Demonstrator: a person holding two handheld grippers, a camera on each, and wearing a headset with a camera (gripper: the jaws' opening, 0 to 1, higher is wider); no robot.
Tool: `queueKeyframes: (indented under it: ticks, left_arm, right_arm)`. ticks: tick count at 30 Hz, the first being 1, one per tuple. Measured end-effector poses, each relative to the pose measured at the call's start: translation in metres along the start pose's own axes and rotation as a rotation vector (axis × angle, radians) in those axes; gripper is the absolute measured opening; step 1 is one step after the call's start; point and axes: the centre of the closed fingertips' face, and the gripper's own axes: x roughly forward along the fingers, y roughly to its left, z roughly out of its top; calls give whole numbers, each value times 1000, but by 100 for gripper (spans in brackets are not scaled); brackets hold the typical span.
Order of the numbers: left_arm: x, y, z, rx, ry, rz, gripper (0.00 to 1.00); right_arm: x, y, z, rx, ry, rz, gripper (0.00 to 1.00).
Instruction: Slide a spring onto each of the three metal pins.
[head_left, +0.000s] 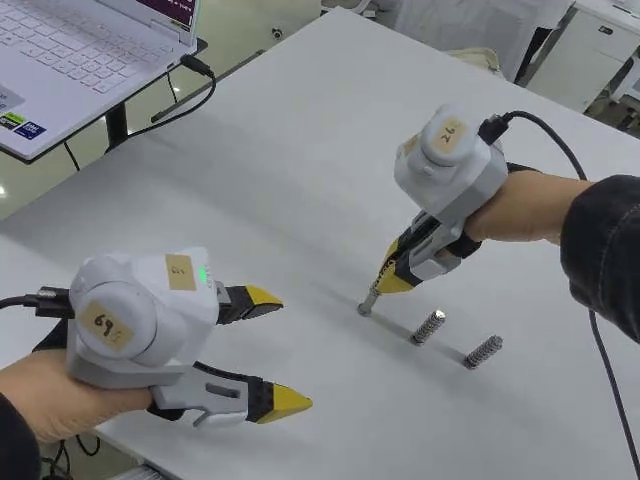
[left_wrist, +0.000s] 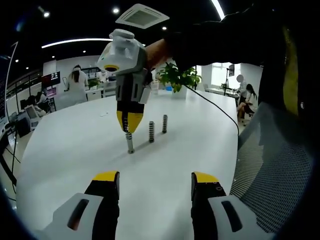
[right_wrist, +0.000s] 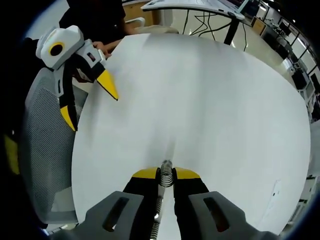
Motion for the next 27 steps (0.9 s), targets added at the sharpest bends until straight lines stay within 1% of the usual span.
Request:
queueKeyframes:
  ticks: [2,5,11,17,23,26,27]
  left_arm:
    - [0,0,0,-1,0,-1,53]
    - [0,0,-1,-2,1,0,53]
    - [-1,-1,-1,-3,1,1,53]
    - [-2,-1,-2,-2,3,3,53]
    - [-3,0,-2,0,10,5,53]
    - [-3,0,-1,-1,10,4,53]
    - [-3,1,-1,-1,11,5,53]
  right_arm:
    - [4,0,-1,1,3,4,8]
    - [11,0,-3,-9,19,-1,8]
    - [20,2,-7,-8,32,-7,8]
    - [24,2,-8,-4,30,-9,8]
    - [33,1,-10,2,29,-11,8]
    - [35,3,-11,2,27,-10,8]
    - [34,4,-9,5,19,-10,8]
